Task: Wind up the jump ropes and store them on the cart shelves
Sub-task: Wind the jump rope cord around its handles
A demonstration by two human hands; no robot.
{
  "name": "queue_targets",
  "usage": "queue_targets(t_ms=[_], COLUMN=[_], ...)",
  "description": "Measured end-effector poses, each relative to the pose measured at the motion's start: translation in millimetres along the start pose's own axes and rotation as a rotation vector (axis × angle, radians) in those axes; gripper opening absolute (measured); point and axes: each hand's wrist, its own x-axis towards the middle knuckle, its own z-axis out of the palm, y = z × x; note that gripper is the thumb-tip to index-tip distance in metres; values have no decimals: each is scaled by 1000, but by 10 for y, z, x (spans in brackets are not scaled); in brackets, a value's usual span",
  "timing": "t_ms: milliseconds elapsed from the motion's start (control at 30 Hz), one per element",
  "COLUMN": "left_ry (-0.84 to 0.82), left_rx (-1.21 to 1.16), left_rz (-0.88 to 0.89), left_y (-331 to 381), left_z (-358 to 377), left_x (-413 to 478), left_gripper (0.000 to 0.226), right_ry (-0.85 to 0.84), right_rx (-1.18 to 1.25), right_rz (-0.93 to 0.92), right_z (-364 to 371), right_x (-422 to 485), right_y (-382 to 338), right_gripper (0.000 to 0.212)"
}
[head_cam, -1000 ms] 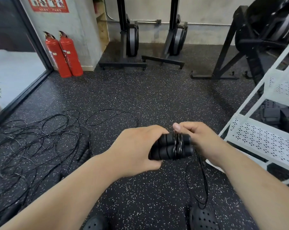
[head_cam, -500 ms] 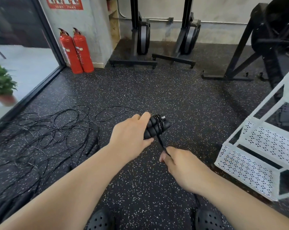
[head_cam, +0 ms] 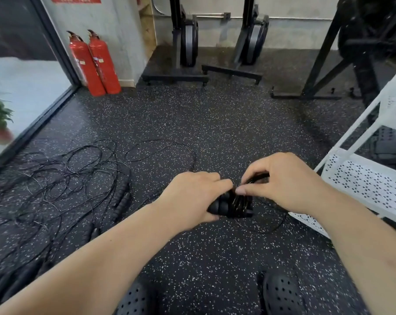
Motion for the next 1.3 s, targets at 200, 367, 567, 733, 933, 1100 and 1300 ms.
queue_targets(t_ms=[200,367,567,733,933,1100,1300], left_ry=[16,42,64,72,145,158,135], left_rx=[-62,-170,-440,-588,-518,-310,-198], left_rz=[134,156,31,-164,-357,-414,-463], left_y=[53,121,220,155,-28,-121,-189], left_z=[-81,-244,-398,-382,-296,-189,-100], left_x=[-16,-45,-98,-79,-1,2,3], left_gripper=[60,64,67,65,54,54,55], right_ry=[-113,-124,-161,-5,-45,-71,52], right_rx=[250,475,842,588,584,251,-283], right_rz=[24,-27,21,264,215,107,9], right_z=[-49,-27,82,394,654,724,557], right_x=[33,15,-45,-2,-20,-58,-211], right_y=[184,314,239,128,-35,-122,-279], right_gripper=[28,33,48,37,51,29,27])
